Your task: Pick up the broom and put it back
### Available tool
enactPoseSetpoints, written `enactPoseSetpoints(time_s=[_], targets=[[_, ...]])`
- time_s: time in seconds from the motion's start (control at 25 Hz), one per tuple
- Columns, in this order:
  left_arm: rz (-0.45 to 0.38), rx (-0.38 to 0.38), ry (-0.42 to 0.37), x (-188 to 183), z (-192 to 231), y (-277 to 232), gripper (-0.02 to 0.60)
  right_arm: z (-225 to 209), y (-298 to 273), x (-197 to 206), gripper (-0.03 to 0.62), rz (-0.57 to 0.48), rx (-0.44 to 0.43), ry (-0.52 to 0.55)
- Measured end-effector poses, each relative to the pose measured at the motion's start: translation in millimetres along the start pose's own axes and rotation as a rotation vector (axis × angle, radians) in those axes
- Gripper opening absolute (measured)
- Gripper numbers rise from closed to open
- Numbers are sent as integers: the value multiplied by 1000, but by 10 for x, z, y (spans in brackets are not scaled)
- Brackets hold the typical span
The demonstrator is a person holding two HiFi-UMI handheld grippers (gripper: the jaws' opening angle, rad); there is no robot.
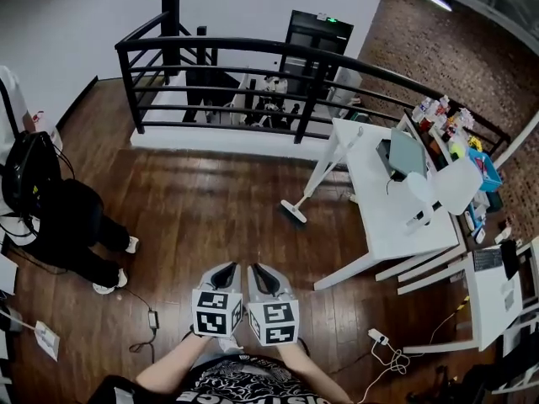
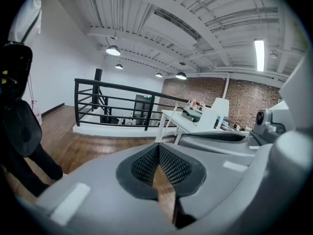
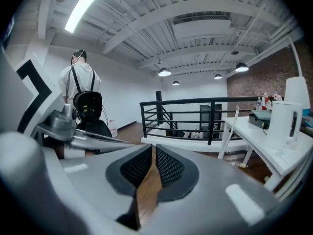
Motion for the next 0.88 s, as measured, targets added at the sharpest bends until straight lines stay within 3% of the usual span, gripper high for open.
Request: enactPoseSetpoints(time_s=[0.36,0.88], targets=[[-24,88,-18,-220,126,-216,5,-88,-161,-158,32,-39,70,-20],[-41,67,-46,-598,345,-865,5,-512,-752,-520,32,-95,61,-18]])
Point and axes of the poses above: the fingertips, and each gripper's own axes: y backward along the fingers, z to its left, x out of its underside, the point moved 9 cm from there along y, backward along the fingers, and after that the axes turned 12 degrees about -y, right-handed, at the moved point
